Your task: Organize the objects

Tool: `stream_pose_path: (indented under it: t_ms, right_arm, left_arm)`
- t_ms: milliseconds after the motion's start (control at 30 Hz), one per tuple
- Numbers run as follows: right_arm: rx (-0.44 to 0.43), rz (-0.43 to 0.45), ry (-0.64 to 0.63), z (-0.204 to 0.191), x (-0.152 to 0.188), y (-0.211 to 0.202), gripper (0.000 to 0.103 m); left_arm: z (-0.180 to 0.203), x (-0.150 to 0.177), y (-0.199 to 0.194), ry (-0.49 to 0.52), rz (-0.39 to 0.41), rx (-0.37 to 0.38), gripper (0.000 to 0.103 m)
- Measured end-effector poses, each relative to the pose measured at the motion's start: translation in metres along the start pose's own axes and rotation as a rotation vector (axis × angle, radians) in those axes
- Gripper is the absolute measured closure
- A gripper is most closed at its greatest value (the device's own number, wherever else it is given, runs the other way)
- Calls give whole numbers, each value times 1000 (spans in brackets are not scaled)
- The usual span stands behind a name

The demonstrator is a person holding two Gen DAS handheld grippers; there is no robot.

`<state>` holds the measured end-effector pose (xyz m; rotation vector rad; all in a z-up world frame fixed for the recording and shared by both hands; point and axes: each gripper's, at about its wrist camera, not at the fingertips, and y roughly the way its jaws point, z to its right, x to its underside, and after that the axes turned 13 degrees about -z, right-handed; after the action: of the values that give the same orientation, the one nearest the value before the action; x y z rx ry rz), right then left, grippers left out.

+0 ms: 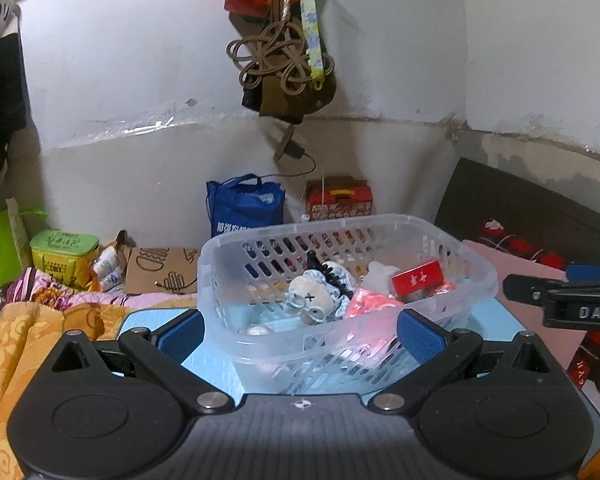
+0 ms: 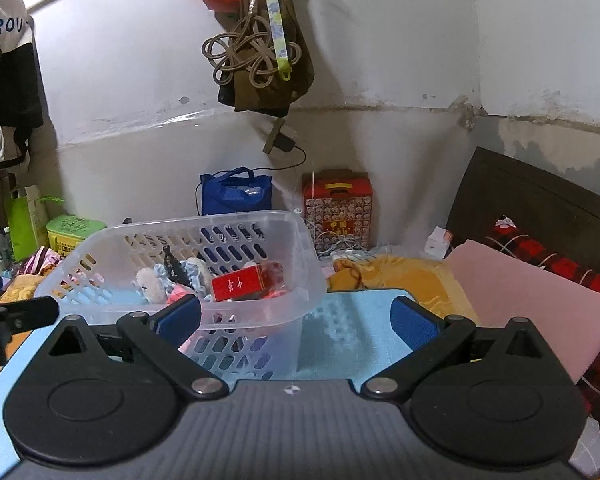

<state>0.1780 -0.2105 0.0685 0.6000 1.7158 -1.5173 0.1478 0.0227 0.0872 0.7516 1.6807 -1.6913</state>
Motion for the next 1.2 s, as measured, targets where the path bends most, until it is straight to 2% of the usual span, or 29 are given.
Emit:
stream_pose_path:
  t_ms: [133, 333, 467, 1200]
  right_arm:
    - [2, 16, -16, -1, 1, -4, 0]
    - [-9, 22, -23, 1, 3, -9, 0]
    - [-13, 25, -23, 0, 2, -9, 0]
    - [-54, 35, -23, -4, 6, -11, 0]
  left_arm:
    - [-1, 0, 3, -5, -17, -26, 0]
    - [-5, 1, -9, -22, 13, -45, 0]
    - [-4, -1, -5, -12, 3, -64, 0]
    - [7, 1, -2, 15, -9, -82, 0]
